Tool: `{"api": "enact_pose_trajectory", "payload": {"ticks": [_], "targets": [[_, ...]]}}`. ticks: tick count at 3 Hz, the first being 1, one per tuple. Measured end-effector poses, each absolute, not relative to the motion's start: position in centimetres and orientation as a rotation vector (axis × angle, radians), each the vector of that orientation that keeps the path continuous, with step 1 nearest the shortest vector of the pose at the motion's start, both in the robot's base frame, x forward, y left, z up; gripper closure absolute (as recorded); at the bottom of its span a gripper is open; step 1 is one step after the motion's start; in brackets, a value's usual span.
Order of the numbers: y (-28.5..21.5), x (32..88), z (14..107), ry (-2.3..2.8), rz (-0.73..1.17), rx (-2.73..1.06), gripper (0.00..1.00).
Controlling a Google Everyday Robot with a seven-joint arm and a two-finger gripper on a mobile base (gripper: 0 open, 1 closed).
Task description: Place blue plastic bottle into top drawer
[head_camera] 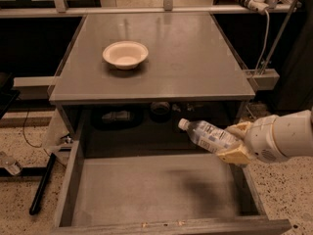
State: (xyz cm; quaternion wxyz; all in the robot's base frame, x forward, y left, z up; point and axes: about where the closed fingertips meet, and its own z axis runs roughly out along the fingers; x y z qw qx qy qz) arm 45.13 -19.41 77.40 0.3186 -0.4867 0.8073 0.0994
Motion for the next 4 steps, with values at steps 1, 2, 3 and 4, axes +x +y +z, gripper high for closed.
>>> {"api": "enact_pose_trajectory", "payload": {"ticks": [1, 2, 3, 4], "targets": [[-16.8, 45.6, 74.3, 2.092, 0.297, -1.346, 1.0], [-14.9, 46.6, 71.6, 2.042, 0.324, -1.39, 1.0], [-13.3, 47.5, 70.0, 1.991, 0.34, -1.396, 1.0], [-12.2, 48.1, 67.8, 1.948, 0.372, -1.378, 1.0]]}}
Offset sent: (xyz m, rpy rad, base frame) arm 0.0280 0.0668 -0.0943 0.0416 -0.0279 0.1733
